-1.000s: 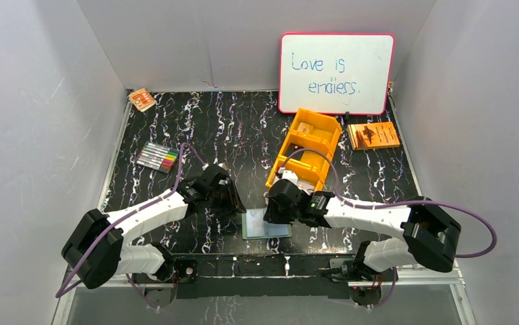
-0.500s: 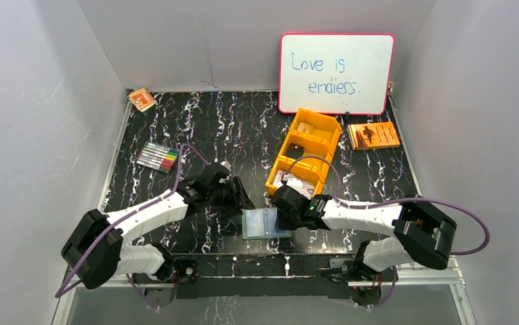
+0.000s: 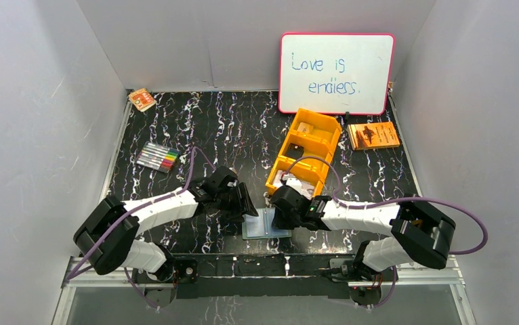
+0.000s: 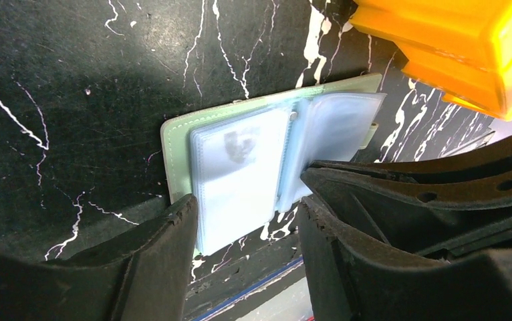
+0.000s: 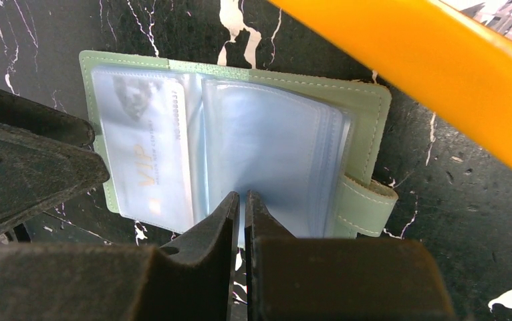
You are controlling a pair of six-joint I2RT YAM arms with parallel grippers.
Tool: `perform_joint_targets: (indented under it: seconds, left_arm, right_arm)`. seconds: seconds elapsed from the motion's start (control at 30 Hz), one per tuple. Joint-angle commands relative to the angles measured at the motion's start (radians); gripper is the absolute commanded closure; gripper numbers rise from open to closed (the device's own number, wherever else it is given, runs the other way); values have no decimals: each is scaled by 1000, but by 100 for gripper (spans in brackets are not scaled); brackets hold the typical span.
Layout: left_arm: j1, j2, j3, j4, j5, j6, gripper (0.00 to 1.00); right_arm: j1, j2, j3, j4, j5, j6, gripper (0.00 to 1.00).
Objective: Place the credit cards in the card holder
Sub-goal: Open the card holder at the center of the board.
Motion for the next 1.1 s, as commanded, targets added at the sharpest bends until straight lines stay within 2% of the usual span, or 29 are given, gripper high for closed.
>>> perform_joint_targets:
  seconds: [0.0, 0.77, 1.07]
  left_arm:
    - [-6, 15, 8, 3, 24, 4, 46]
    - [-30, 115, 54, 164, 139, 7, 51]
    - [-29, 134, 63, 201, 153, 8, 54]
  right_arm:
    - [-1, 33, -37, -32, -4, 8, 84]
    - [-1, 30, -36, -26, -15, 9, 84]
    - [-1, -23, -23, -67, 8, 12, 79]
